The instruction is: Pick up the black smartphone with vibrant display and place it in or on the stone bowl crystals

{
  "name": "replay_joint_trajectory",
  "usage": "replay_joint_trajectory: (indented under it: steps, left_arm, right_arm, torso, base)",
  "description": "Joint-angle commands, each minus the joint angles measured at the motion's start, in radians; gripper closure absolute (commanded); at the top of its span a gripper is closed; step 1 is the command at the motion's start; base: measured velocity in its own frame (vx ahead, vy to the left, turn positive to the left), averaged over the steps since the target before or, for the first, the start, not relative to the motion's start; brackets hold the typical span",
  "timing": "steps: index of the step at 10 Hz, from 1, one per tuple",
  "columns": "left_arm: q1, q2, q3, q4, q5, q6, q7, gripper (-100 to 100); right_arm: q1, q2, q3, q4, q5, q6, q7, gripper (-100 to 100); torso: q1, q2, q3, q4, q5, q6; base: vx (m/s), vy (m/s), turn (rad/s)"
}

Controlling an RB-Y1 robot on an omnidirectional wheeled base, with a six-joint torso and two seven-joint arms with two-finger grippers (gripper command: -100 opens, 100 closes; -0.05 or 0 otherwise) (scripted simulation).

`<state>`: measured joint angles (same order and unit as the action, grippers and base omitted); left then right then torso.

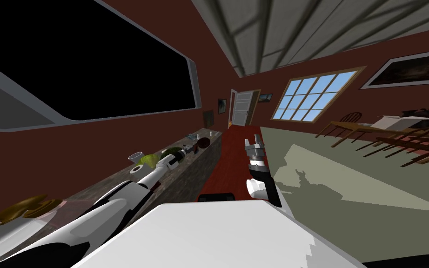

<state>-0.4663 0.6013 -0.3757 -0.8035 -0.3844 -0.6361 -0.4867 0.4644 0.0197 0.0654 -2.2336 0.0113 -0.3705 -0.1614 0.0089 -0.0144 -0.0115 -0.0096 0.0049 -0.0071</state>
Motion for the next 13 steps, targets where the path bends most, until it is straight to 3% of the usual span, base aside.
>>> replay_joint_trajectory:
  steps: [1,4,5,6,7,9,10,11,12,13]
  left_arm:
    - [0.044,0.008,0.012,-0.050,-0.011,-0.006,0.008,100]
    - [0.150,0.052,0.057,-0.181,-0.058,-0.020,0.050,100]
    - [0.180,0.052,0.057,-0.210,-0.058,-0.020,0.050,100]
    - [0.180,0.052,0.057,-0.218,-0.058,-0.020,0.050,100]
    - [0.219,0.075,0.079,-0.249,-0.082,-0.027,0.071,100]
    - [0.248,0.075,0.079,-0.298,-0.082,-0.027,0.071,100]
    - [0.289,0.097,0.102,-0.330,-0.106,-0.034,0.092,100]
    - [0.313,0.097,0.102,-0.359,-0.106,-0.034,0.092,100]
    - [0.316,0.097,0.102,-0.378,-0.106,-0.034,0.092,100]
    - [0.366,0.120,0.124,-0.425,-0.130,-0.040,0.113,100]
  right_arm:
    - [0.000,0.000,0.000,0.000,0.000,0.000,0.000,0]
    - [0.000,0.000,0.000,0.000,0.000,0.000,0.000,0]
    - [0.000,0.000,0.000,0.000,0.000,0.000,0.000,0]
    - [0.000,0.000,0.000,0.000,0.000,0.000,0.000,0]
    - [0.000,0.000,0.000,0.000,0.000,0.000,0.000,0]
    - [0.000,0.000,0.000,0.000,0.000,0.000,0.000,0]
    - [0.000,0.000,0.000,0.000,0.000,0.000,0.000,0]
    - [0.000,0.000,0.000,0.000,0.000,0.000,0.000,0]
    - [0.000,0.000,0.000,0.000,0.000,0.000,0.000,0]
    - [0.000,0.000,0.000,0.000,0.000,0.000,0.000,0]
  torso:
    - [0.000,0.000,0.000,0.000,0.000,0.000]
    - [-0.003,-0.006,-0.004,-0.002,0.000,0.003]
    - [-0.003,-0.006,-0.003,-0.001,-0.001,0.001]
    - [-0.002,-0.004,-0.003,-0.001,0.000,0.002]
    - [-0.001,-0.002,-0.002,-0.002,0.001,0.005]
    - [-0.002,-0.004,-0.004,-0.003,0.001,0.004]
    - [-0.002,-0.003,-0.004,-0.004,0.002,0.005]
    - [-0.003,-0.006,-0.005,-0.004,0.001,0.004]
    - [-0.003,-0.005,-0.005,-0.004,0.001,0.004]
    - [-0.003,-0.004,-0.004,-0.005,0.002,0.006]
  base:
    - [0.084,-0.034,0.097]
    - [0.131,-0.068,0.104]
    - [0.085,-0.047,0.077]
    - [0.023,-0.003,0.005]
    - [0.070,-0.033,0.103]
    - [0.061,-0.033,0.042]
    - [0.089,-0.041,0.080]
    - [0.088,-0.046,0.094]
    - [0.037,-0.019,0.023]
    - [0.071,-0.038,0.117]
